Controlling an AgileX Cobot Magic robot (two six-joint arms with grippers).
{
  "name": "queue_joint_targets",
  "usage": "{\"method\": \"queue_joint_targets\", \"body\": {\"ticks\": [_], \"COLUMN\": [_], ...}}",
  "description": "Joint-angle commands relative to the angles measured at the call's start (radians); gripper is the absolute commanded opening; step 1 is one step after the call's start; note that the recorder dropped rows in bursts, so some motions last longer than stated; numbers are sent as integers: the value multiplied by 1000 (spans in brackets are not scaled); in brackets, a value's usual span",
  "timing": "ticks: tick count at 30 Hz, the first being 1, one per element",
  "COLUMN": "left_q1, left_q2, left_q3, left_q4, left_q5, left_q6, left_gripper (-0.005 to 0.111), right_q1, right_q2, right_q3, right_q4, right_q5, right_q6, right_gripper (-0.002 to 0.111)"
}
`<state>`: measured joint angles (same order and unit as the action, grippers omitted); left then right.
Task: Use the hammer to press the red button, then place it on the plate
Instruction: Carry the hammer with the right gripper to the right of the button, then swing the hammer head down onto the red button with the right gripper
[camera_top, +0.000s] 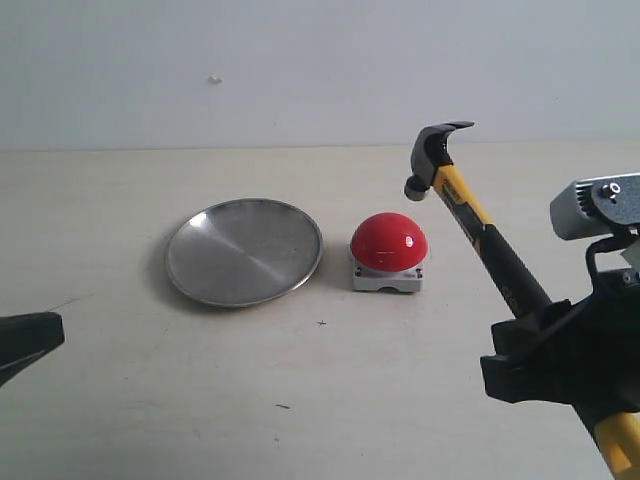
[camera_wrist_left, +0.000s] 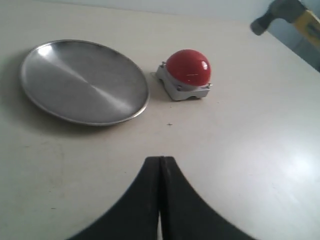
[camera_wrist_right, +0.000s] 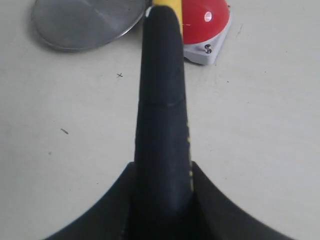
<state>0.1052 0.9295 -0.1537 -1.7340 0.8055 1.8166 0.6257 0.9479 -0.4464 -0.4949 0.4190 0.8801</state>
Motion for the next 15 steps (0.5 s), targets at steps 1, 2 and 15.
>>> {"method": "queue_joint_targets", "body": {"ticks": [1, 2, 15], "left_q1": [3, 3, 3], "left_q2": [-105, -123, -168], "left_q3": [73, 86, 154], "left_q4": [-10, -10, 175], "left_q5": [96, 101, 123], "left_q6": [5, 5, -23], "left_gripper": [0, 0, 0], "right_q1": [-10, -20, -142], "right_q2": [56, 78, 362], "right_q3": [-19, -30, -220], "right_q4": [-142, -177, -44], "right_q5": [-50, -47, -68], "right_q6": [39, 77, -101], "right_gripper": [0, 0, 0]}}
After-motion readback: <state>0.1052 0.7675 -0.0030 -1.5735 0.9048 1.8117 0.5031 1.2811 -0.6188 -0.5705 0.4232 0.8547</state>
